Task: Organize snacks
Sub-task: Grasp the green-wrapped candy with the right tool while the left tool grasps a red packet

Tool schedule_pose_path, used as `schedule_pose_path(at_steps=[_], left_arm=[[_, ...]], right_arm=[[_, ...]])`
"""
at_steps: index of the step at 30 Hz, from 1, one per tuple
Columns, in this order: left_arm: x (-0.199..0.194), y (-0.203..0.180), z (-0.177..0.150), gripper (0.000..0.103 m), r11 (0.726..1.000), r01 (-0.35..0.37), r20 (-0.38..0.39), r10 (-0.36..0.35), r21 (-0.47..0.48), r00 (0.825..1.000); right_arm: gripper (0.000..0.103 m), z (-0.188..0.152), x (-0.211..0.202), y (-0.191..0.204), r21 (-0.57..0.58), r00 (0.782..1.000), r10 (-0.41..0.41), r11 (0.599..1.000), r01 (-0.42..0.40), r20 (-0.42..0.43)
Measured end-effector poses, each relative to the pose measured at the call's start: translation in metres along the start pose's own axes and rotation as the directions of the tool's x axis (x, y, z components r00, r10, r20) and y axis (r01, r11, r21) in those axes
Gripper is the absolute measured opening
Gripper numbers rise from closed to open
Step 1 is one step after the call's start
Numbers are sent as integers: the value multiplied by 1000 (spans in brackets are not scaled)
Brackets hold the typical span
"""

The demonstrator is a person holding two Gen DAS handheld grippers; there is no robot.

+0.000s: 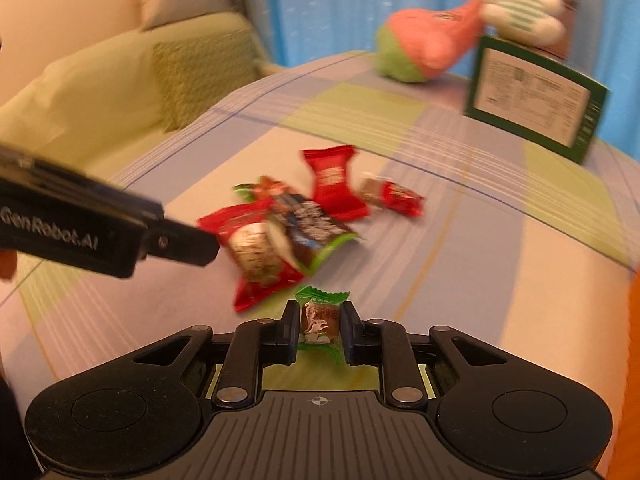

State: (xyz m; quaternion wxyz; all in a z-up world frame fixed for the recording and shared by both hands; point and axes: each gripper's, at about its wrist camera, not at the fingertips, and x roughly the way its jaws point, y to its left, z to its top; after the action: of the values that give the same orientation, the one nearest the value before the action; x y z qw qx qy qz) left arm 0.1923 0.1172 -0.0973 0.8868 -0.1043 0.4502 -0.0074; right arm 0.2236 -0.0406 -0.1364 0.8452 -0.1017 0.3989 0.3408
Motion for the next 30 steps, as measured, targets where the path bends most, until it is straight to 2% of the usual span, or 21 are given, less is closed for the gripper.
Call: schedule_pose_path(at_steps=[4,10,14,16,19,30], left_arm=[[11,-8,0,59,999,17,3,-17,-44,1000],[34,-10,-1,54,990,-24,17,27,-138,999],[40,-7,-6,45,981,-18,46,27,-194,999],[39,-7,-6,37,980,-15,55,27,-198,998],[38,-9,-7,32,978,-14,58,27,-207,998],[2,-30,-18,28,990,9,77,2,-143,997]], right_arm=[[21,-5,-12,-16,77,1000,-28,997,28,9],[21,-14,-26,-36,138,998,-64,989,61,18],[21,-19,-32,-45,168,997,-76,983,71,22],[21,-21,-34,-47,177,997,-80,981,74,23],[21,-23,-36,-49,187,996,-82,979,76,22],[21,-27,-65,-48,244,994,-107,965,94,39]])
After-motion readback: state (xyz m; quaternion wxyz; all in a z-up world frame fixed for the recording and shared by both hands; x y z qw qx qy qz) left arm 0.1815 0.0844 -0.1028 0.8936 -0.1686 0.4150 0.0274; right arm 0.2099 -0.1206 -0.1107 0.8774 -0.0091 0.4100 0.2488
